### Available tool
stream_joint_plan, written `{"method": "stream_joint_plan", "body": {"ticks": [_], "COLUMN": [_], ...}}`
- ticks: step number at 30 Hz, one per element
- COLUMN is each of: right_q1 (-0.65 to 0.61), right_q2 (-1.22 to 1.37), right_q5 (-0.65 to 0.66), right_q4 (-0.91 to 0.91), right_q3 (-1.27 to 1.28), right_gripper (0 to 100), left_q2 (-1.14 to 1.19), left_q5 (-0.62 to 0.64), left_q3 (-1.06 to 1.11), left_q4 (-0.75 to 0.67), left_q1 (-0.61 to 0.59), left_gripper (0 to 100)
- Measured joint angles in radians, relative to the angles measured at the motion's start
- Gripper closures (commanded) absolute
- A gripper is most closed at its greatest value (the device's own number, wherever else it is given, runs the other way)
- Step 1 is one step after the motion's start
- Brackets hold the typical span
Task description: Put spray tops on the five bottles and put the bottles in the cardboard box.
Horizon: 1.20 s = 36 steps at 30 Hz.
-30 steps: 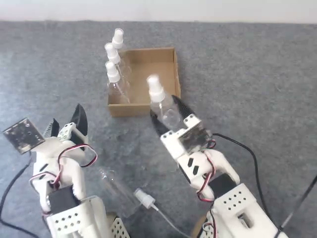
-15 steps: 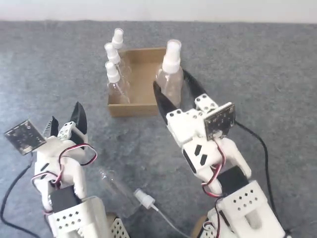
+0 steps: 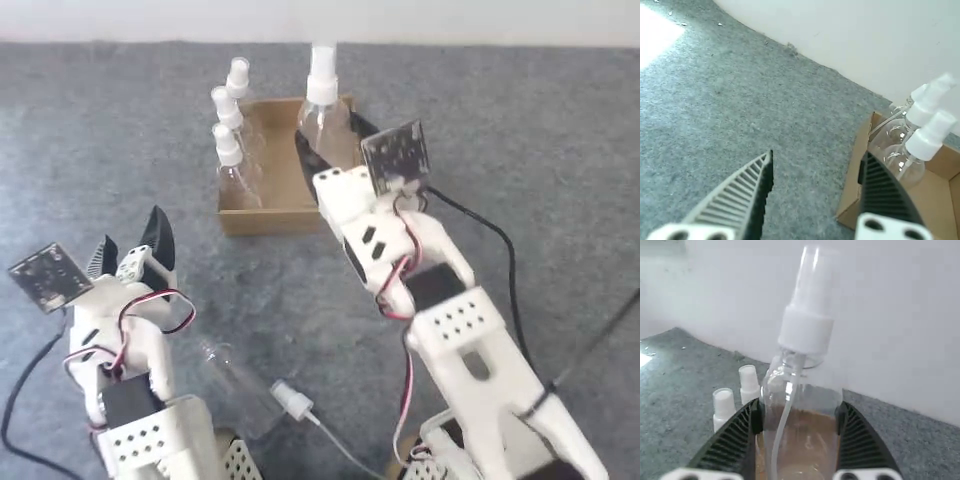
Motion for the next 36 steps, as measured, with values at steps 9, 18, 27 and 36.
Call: {"method": "stream_joint_plan", "body": {"ticks": [9,18,27,36], "right_q1": [0.051,0.057,0.06,0.06], "right_q2": [0.241,0.499,0.807,1.065], "right_q5": [0.0,-0.002,-0.002,-0.002], "right_q4": [-0.247,-0.411,-0.585,-0.643], "right_q3": [-0.015,-0.118,-0.285,-0.476], "right_gripper": [97.0,97.0,97.4,97.5], "left_q2": [0.0,0.0,0.0,0.0], "left_q5": [0.0,0.0,0.0,-0.002], "left_q3": [0.0,0.0,0.0,0.0], "left_q4": [0.0,0.0,0.0,0.0], "left_q1": [0.0,0.0,0.0,0.0], "left_gripper": [74,74,74,74]}}
